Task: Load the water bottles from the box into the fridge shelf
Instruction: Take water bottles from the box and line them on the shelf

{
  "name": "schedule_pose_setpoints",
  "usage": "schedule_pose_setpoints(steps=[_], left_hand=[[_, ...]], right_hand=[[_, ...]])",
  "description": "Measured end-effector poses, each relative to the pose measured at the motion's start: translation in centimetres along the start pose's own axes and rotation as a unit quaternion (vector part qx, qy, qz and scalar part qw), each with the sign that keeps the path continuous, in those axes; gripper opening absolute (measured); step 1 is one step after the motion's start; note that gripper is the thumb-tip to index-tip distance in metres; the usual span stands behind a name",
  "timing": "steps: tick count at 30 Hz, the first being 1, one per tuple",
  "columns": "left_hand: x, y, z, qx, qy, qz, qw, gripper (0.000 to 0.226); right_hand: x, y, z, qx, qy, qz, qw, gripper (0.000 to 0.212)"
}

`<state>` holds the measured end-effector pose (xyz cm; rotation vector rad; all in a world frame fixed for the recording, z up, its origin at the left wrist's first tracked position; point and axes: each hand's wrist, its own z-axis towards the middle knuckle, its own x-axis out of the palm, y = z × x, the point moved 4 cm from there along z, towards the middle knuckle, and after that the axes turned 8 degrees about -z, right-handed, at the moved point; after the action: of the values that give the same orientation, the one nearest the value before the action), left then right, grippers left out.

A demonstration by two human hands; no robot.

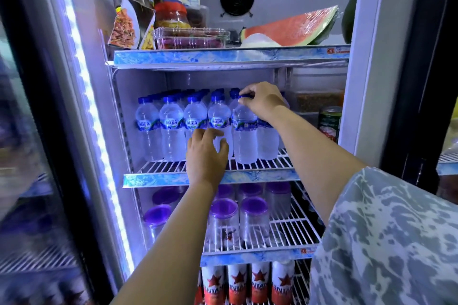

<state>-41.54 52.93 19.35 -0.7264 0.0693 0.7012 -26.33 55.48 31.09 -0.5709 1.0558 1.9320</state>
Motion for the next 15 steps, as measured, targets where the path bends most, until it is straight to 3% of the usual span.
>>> schedule_pose_setpoints(steps=[4, 15], left_hand=[[-0.4, 0.7, -0.9, -0.026, 0.026, 0.088, 0.995, 0.016], [0.0, 0.3, -1.2, -0.038, 0.046, 0.172, 0.983, 0.035]], right_hand=[[0.4, 0.7, 0.8, 0.012, 0.013, -0.014, 1.000, 0.027], [0.1, 1.4, 2.0, -0.027, 0.058, -0.157, 0.985, 0.030]])
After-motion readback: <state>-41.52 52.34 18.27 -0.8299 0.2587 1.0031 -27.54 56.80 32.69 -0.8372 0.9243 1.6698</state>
